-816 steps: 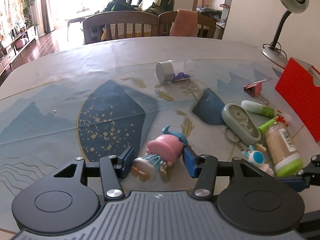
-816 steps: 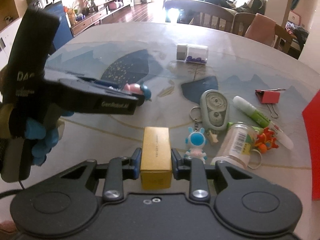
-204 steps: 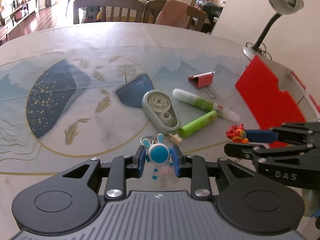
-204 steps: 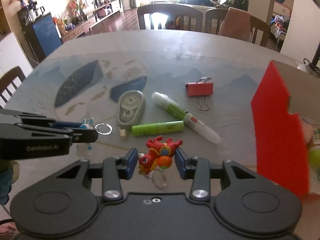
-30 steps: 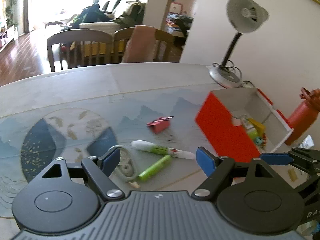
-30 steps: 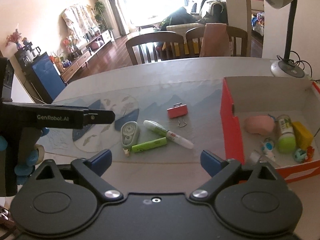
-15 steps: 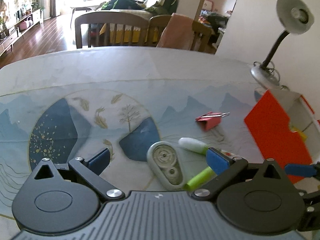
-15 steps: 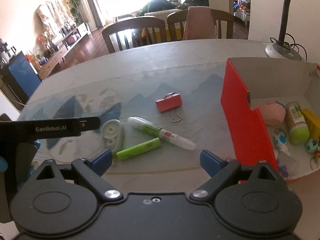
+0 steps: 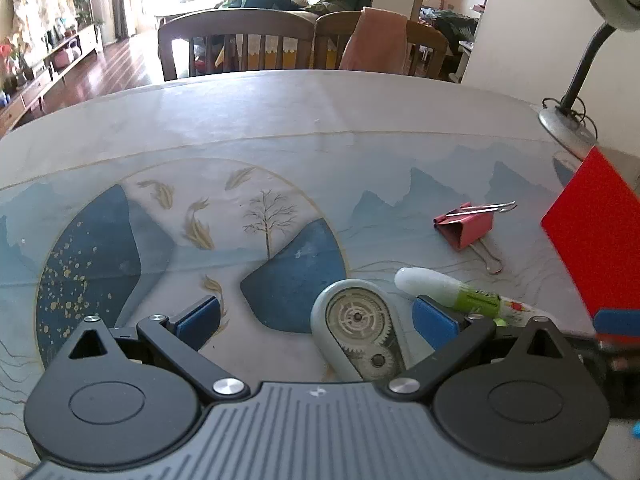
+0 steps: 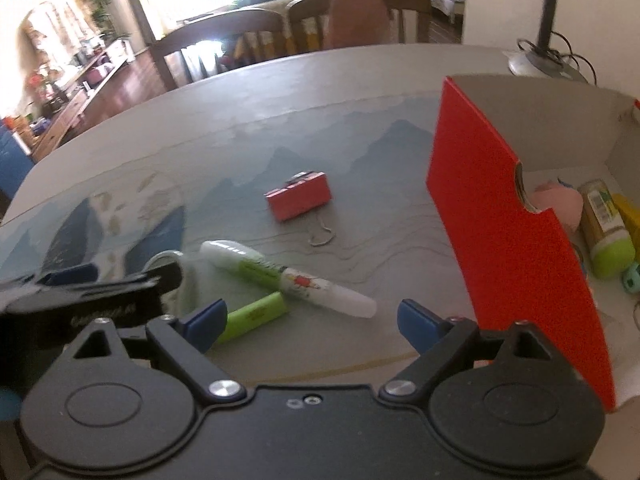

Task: Organize rigid objects
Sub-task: 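Move both grippers back over the table toward the tape dispenser and glue stick, then grasp the white correction tape dispenser with the left gripper while the right grasps the green glue stick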

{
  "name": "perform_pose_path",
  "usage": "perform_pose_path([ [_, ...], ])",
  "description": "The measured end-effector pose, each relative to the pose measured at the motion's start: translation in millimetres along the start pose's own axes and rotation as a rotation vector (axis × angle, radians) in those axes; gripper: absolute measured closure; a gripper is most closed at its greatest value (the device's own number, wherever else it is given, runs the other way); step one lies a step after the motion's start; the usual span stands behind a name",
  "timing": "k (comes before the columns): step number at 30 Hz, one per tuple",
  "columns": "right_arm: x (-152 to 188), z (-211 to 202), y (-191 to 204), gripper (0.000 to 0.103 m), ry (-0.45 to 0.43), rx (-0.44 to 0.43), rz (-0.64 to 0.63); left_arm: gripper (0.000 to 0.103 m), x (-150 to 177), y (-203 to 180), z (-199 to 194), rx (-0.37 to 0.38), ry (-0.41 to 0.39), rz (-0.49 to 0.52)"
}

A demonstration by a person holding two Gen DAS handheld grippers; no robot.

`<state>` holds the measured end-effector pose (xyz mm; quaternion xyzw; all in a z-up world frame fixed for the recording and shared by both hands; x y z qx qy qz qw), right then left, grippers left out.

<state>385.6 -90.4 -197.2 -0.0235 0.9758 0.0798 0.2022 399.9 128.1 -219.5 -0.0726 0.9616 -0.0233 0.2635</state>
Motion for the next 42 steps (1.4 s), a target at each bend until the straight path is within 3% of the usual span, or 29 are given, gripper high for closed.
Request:
perform_pose_path([
  [11,-1.5,7.5,-0.7,0.012,0.028,0.006,0.054,0.0,11.4,-10.1,13.3,-0.03,0.007,0.013],
  [23,-0.4,26.9,10.9,0.016,0.065,0.081,0.135,0.002,20.6,6.8,9.4,-0.057,-0.005,-0.018],
  [28,6.3,29.1,17.7,0.016,0.069,0.138,0.111,0.014,22.9,13.3,5.5,-0.08,-0.019,0.001],
  [33,21.4,29.1,18.0,0.016,0.09,0.176,0.079,0.018,20.6,19.6,4.8,-0.08,-0.026,-0.009],
  [38,28.3,16.8,17.4,0.023,0.094,0.085,0.034,0.023,19.0,21.9,3.7,-0.071,-0.03,-0.006],
  [42,34.1,4.2,20.2,0.024,0.102,-0.039,-0.147,0.036,18.2,23.1,1.7,-0.061,-0.029,0.007],
])
Point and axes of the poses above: each gripper's, at about its wrist camera, not at the fingertips, and z roughly the way its jaws point, y to its left, x to its underside, the point moved 5 cm from there along z, roughly the way its jaws point, and after that the axes turned 8 degrees about y, right-handed, at the moved point
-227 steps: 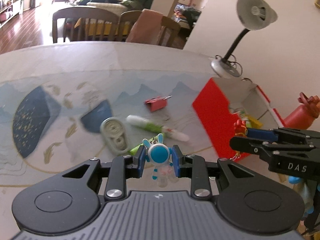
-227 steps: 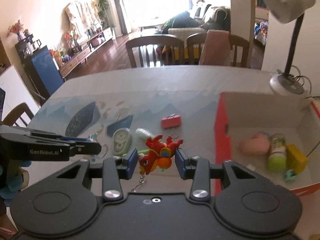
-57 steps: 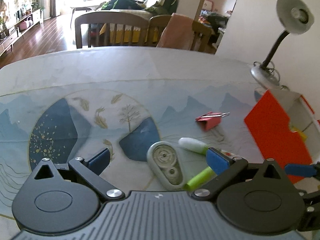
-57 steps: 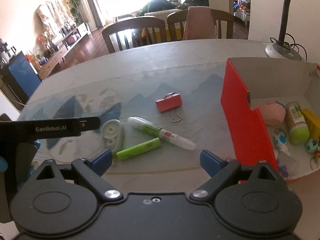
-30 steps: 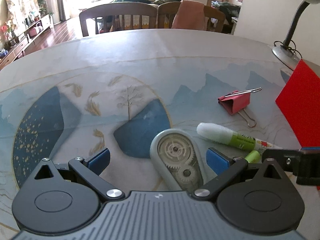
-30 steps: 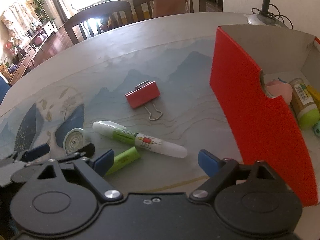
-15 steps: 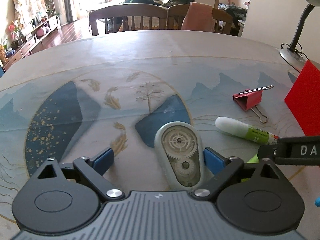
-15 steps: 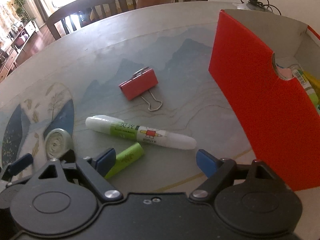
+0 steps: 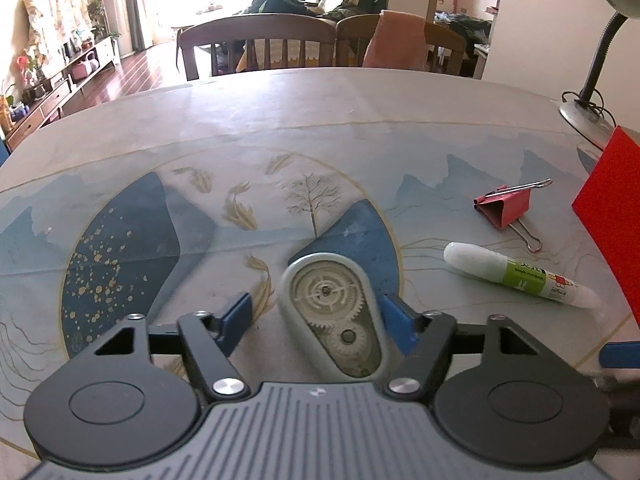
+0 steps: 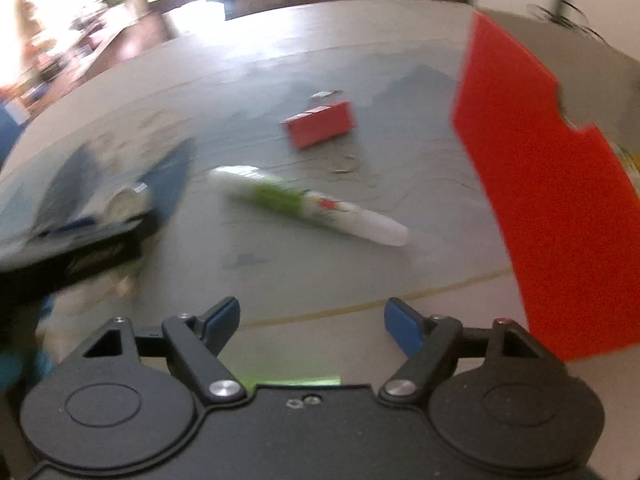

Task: Organize rigid objects
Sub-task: 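Grasp the white correction tape dispenser with the left gripper while the right grasps the green glue stick, then carry the tape dispenser and green glue stick with both grippers over the box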

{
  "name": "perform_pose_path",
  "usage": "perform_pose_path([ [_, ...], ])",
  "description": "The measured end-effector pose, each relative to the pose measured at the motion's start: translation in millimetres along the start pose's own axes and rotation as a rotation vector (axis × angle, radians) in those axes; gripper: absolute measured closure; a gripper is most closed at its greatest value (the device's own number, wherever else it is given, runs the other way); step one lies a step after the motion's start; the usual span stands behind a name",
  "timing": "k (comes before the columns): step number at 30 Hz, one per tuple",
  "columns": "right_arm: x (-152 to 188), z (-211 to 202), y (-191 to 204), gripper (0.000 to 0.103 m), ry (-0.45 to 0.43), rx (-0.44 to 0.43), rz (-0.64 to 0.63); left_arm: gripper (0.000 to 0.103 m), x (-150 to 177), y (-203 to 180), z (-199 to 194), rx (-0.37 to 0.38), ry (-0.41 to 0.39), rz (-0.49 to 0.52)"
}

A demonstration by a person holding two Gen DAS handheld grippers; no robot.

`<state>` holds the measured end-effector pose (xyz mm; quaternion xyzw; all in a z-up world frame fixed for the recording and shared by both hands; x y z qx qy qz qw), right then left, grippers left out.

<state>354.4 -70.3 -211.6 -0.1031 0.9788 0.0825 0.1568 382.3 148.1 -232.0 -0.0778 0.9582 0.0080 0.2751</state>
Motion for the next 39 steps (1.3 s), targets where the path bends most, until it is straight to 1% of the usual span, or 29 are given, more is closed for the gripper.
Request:
perform_pose_path([
  [3,8.4,-8.5,4.4,0.023,0.056,-0.11,-0.186,0.043,-1.4,0.8,0.0,0.002,-0.001,0.003],
  [9,35.1,-28.2,20.0,0.024,0.115,-0.192,-0.511,0.044,-2.9,1.1,0.4,0.0,-0.003,0.003],
  [12,58.0,-24.4,33.2,0.029,0.156,-0.177,-0.676,0.044,-3.0,1.2,0.6,-0.001,-0.001,0.005],
  [13,64.1,-22.3,36.6,0.032,0.167,-0.166,-0.718,0.044,-2.7,1.1,0.4,0.0,-0.002,0.003],
  [14,72.0,-20.8,39.2,0.038,0.176,-0.159,-0.758,0.044,-2.8,1.3,0.5,0.0,-0.001,0.003],
  [15,78.4,-19.0,42.9,0.042,0.18,-0.148,-0.798,0.044,-2.7,1.0,0.3,0.0,-0.002,0.003],
  [16,82.9,-17.9,45.8,0.044,0.18,-0.136,-0.822,0.044,-2.8,0.9,0.9,-0.001,-0.001,0.004],
  [18,88.1,-17.6,50.6,0.045,0.156,-0.118,-0.855,0.044,-3.1,0.8,1.3,-0.003,-0.001,0.007],
  [20,87.2,-18.4,53.4,0.054,0.144,-0.122,-0.843,0.044,-3.2,0.7,1.7,-0.006,-0.002,0.01],
  [21,85.7,-18.3,54.2,0.056,0.138,-0.119,-0.833,0.044,-3.2,0.5,1.8,-0.007,-0.002,0.012],
  [23,80.7,-17.4,54.6,0.07,0.132,-0.11,-0.802,0.044,-3.3,0.0,1.8,-0.009,-0.002,0.012],
  [24,77.7,-16.7,52.3,0.074,0.126,-0.103,-0.78,0.044,-3.4,0.0,1.7,-0.009,-0.002,0.012],
  [25,74.9,-16.0,52.5,0.083,0.121,-0.095,-0.756,0.044,-3.3,-0.2,1.7,-0.009,-0.003,0.012],
  [26,72.1,-15.2,52.4,0.087,0.114,-0.089,-0.725,0.044,-3.4,-0.1,1.7,-0.009,-0.002,0.012],
  [31,63.4,-10.7,50.2,0.088,0.069,-0.054,-0.535,0.046,-3.6,1.0,1.2,-0.004,0.003,-0.003],
  [33,63.2,-16.6,35.6,0.088,0.057,-0.047,-0.427,0.047,-3.7,2.2,0.2,-0.005,0.006,-0.013],
  [36,59.4,-20.5,21.4,0.088,0.052,-0.067,-0.269,0.047,-3.0,3.2,-1.3,0.001,0.015,-0.018],
  [39,59.2,-26.2,11.7,0.088,0.043,-0.082,-0.167,0.047,-0.7,3.2,-3.7,0.006,0.017,-0.011],
])
Point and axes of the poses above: each gripper's, at about its wrist camera, not at the fingertips, and z roughly the way its jaws point, y to its left, x to its underside, the point moved 5 cm from there along z, roughly the way its jaws point, and after that the axes turned 8 degrees about y, right-handed, at the moved point
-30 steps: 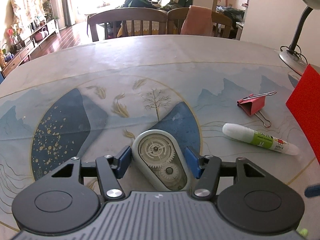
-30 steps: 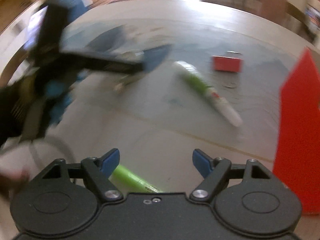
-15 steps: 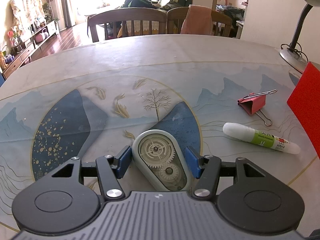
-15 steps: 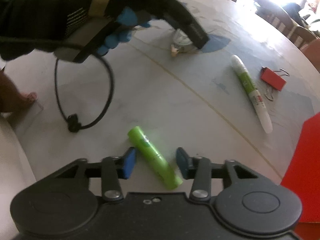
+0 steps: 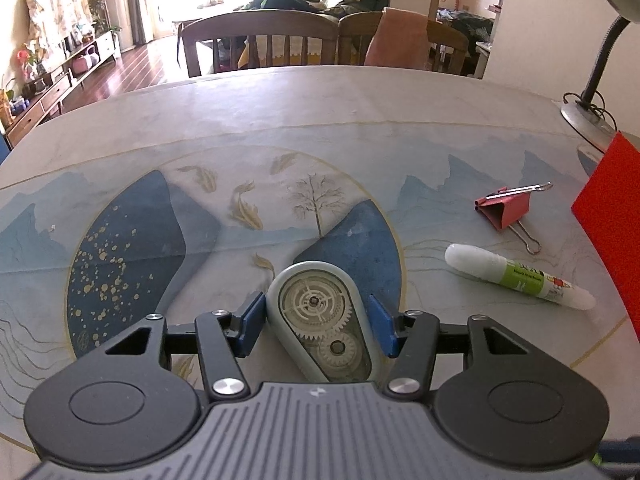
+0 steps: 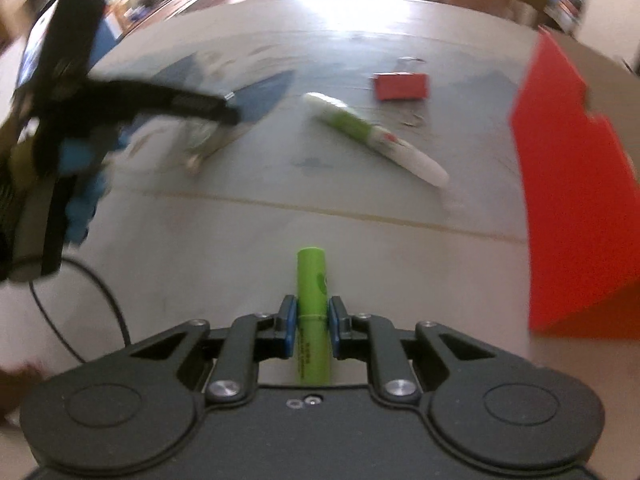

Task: Organize rigid objects
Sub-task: 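Carry the tape dispenser and green glue stick with both grippers over the box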

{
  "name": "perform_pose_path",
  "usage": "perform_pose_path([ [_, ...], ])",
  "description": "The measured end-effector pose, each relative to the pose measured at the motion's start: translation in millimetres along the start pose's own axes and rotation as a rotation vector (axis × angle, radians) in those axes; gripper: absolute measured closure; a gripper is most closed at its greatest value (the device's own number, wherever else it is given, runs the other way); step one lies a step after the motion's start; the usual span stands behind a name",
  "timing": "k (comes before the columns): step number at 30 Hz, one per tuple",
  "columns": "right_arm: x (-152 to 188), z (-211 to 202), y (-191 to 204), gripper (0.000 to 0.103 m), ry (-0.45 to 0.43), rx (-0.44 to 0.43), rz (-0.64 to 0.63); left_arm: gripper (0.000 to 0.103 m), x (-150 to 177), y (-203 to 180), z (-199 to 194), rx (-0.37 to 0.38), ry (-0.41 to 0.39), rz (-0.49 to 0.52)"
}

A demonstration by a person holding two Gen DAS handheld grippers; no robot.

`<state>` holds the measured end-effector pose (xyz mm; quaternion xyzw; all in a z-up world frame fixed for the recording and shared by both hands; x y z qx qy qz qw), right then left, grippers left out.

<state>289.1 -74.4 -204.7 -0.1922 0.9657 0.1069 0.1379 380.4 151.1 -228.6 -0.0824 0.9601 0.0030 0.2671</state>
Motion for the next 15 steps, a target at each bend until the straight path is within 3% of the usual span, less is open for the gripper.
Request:
perform_pose_path([
  [9,6.6,-40.1,-28.9,0.088,-0.101,-0.042,0.174,0.048,8.3,-2.3,-26.7,0.047,-0.008,-0.02],
  [15,6.6,-71.1,-37.7,0.088,-0.161,-0.055,0.235,0.048,8.3,-16.3,-61.7,0.124,-0.031,-0.01],
])
Point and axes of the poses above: each gripper's, at about its wrist camera, not at the fingertips, and z roughly the way its jaws point, y to its left, x to its underside, the point moved 5 cm from there along z, roughly the way its jaws point, and after that the axes turned 8 degrees about y, right-handed, at the moved point
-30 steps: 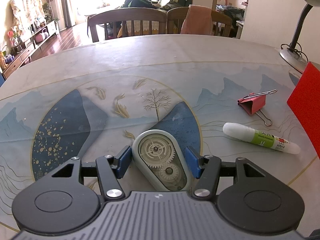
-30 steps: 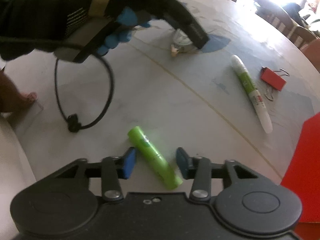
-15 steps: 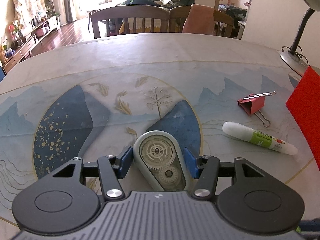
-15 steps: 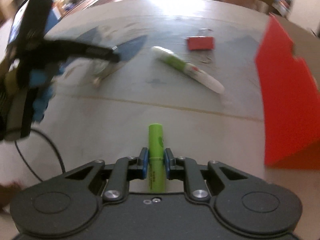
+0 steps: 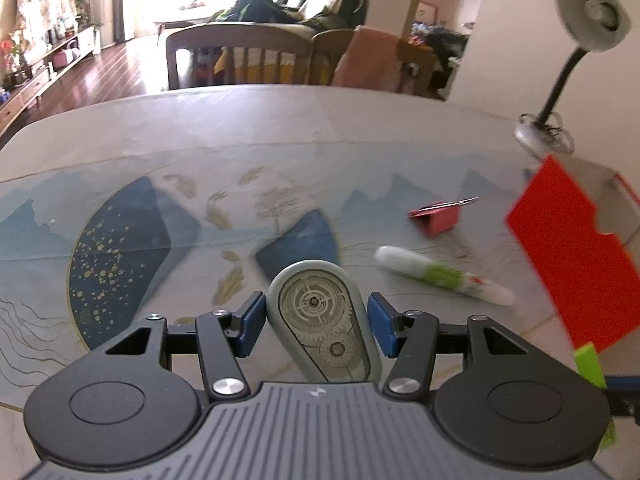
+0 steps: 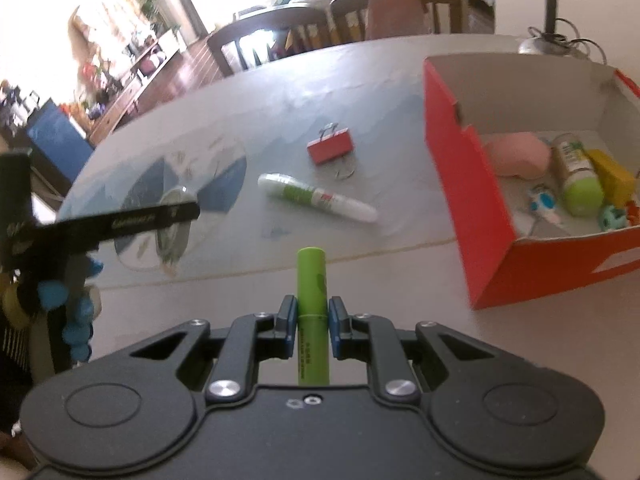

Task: Organize rigid objects
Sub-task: 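Carry the tape dispenser and green glue stick with both grippers over the box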

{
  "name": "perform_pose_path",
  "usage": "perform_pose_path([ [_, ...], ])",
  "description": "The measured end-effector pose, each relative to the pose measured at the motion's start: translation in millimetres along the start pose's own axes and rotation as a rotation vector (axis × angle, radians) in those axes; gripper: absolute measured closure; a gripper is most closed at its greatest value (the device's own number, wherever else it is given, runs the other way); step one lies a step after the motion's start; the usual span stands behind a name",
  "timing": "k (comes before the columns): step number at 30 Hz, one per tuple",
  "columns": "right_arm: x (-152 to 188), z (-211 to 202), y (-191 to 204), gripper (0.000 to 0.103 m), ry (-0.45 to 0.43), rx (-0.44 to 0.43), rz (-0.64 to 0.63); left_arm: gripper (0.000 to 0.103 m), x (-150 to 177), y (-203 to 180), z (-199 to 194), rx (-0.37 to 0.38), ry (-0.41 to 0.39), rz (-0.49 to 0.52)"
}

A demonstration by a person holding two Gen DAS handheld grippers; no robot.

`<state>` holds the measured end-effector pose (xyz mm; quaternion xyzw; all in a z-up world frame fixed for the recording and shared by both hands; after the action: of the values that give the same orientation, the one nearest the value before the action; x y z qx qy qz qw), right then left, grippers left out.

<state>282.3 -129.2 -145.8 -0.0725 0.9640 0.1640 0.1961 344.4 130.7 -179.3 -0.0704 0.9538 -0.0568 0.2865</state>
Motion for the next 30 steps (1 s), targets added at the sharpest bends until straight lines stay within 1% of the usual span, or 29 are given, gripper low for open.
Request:
perform_pose_path([
  [7,-11.9,-28.4,-13.5,0.088,-0.08,-0.005,0.048,0.048,-6.9,-33.0,-42.7,0.072,-0.064,0.055],
  [14,-26.3,-54.7,-36.7,0.088,-0.159,0.0,0.094,0.048,-18.7,-72.7,-69.6,0.138,-0.081,0.101],
  [22,-38.2,-78.9,-75.8,0.088,-0.225,0.028,0.119,0.048,-28.7,-124.3,-76.2,0.188,-0.068,0.139],
  [30,-48.0,-92.6,-120.5,0.088,-0.259,0.063,0.129,0.048,-33.7,-191.1,-68.2,0.217,-0.051,0.241],
])
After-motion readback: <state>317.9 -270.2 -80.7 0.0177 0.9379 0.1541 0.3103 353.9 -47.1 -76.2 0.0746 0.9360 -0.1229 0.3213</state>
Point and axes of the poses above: each gripper's, at about its wrist camera, not at the fingertips, and z roughly the way its jaws point, y to its left, x to its underside, the point moved 5 cm from there along z, roughly the way its jaws point, and after that the axes turned 8 degrees about y, right-handed, at the moved point
